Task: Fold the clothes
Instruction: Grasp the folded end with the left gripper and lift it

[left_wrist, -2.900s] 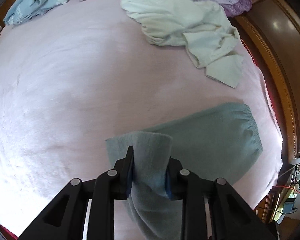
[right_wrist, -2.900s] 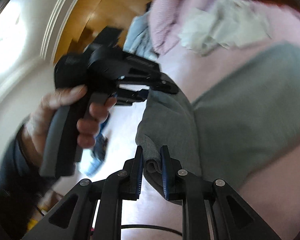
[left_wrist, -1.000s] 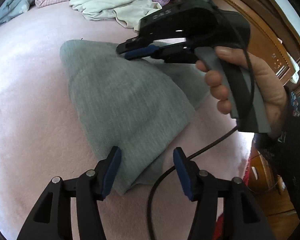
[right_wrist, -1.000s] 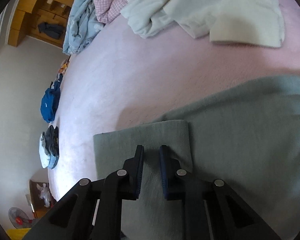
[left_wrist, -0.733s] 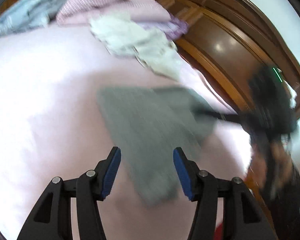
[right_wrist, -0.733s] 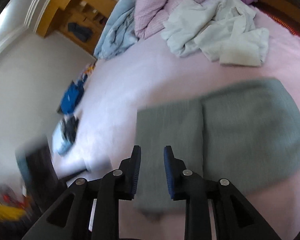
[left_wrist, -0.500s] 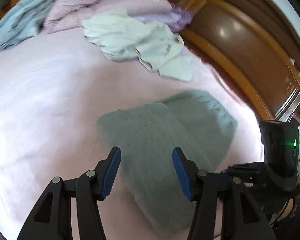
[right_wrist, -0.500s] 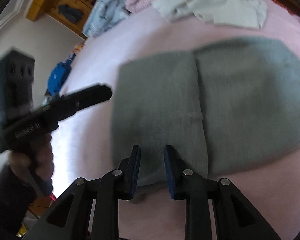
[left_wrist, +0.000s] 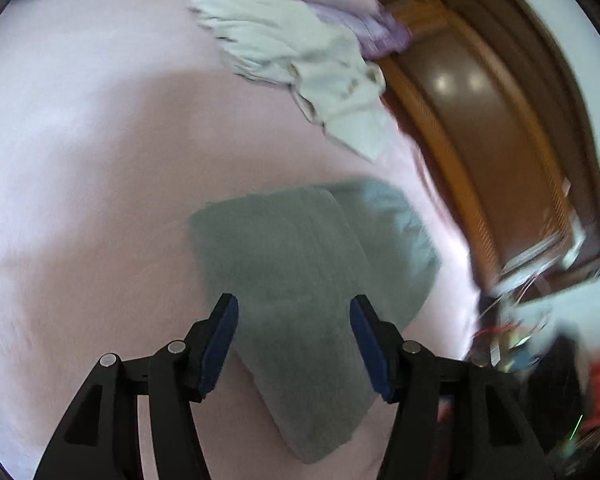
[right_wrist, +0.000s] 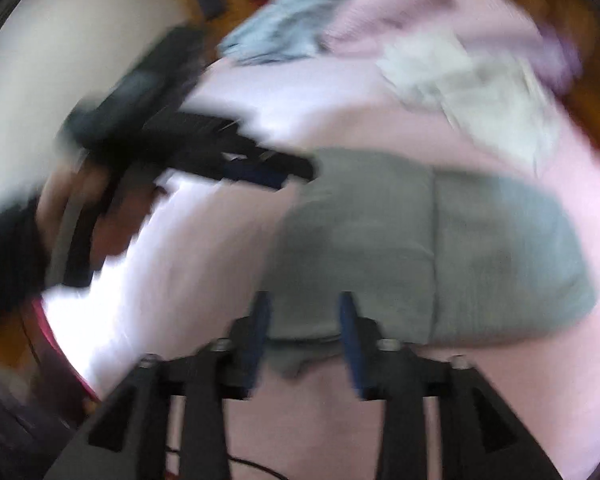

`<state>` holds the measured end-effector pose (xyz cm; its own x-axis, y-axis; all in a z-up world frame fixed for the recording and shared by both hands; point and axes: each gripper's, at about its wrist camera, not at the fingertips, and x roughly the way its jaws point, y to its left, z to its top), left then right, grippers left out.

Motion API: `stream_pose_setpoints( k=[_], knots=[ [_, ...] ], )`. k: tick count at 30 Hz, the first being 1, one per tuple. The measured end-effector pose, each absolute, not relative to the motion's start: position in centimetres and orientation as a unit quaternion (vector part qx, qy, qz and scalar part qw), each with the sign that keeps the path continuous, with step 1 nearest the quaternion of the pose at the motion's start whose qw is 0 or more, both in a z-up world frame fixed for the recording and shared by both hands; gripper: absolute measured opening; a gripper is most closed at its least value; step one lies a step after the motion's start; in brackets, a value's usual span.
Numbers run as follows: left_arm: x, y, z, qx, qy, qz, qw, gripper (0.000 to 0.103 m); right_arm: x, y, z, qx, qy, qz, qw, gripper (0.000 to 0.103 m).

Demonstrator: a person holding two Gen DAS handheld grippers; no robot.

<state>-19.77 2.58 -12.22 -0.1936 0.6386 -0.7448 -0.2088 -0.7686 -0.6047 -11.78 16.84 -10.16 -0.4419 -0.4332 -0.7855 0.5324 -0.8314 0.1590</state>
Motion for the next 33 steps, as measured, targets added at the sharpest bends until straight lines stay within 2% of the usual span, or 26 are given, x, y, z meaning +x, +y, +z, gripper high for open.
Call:
stream_pose_setpoints(
  k=[1,7,15,18,19,20,22,25,29,31,33],
  knots=[
    [-19.8,1.8,-12.5,-0.57,-0.208,0.744,0.28,0.055,-10.8,15.8,-10.2,0.436,0.082,-0.849,0.288,0.06],
    [-19.6,-1.4,-14.9,-0.575,-0.314,0.705,0.272,0.054,-7.8,10.5,-12.6,0.402,0.227,-0.847,0.264,0.06],
    [-21.9,-0.3,-17.1,-0.579,-0.32,0.691,0.293,0.054,-8.0,8.5,-17.6,0.387,0.369,-0.824,0.189,0.06],
    [-22.5,-0.4,-17.6,-0.575,-0.336,0.684,0.297,0.054,-8.7,8.5,-17.9,0.369,0.382,-0.83,0.17,0.058],
    [-22.7,-0.5,-17.8,-0.574,-0.346,0.68,0.298,0.054,-9.0,8.6,-18.0,0.372,0.384,-0.828,0.167,0.05],
    [-22.8,-0.7,-18.0,-0.573,-0.356,0.676,0.298,0.055,-9.2,8.6,-18.1,0.375,0.385,-0.827,0.165,0.046],
    [-23.1,-1.0,-18.3,-0.571,-0.375,0.667,0.298,0.055,-9.6,8.7,-18.3,0.375,0.39,-0.826,0.158,0.025],
    [-23.9,-1.1,-18.9,-0.574,-0.394,0.657,0.29,0.058,-9.4,9.3,-17.9,0.368,0.384,-0.832,0.159,0.019],
    [-24.4,-1.0,-19.5,-0.584,-0.391,0.659,0.267,0.06,-9.0,10.8,-16.4,0.362,0.338,-0.853,0.167,0.018],
    [-24.7,-0.4,-19.9,-0.59,-0.392,0.653,0.267,0.068,-9.3,11.3,-15.8,0.358,0.318,-0.861,0.172,0.018],
    [-25.0,0.4,-19.9,-0.592,-0.39,0.652,0.269,0.07,-9.1,11.6,-15.1,0.353,0.305,-0.867,0.174,0.018]
  ],
)
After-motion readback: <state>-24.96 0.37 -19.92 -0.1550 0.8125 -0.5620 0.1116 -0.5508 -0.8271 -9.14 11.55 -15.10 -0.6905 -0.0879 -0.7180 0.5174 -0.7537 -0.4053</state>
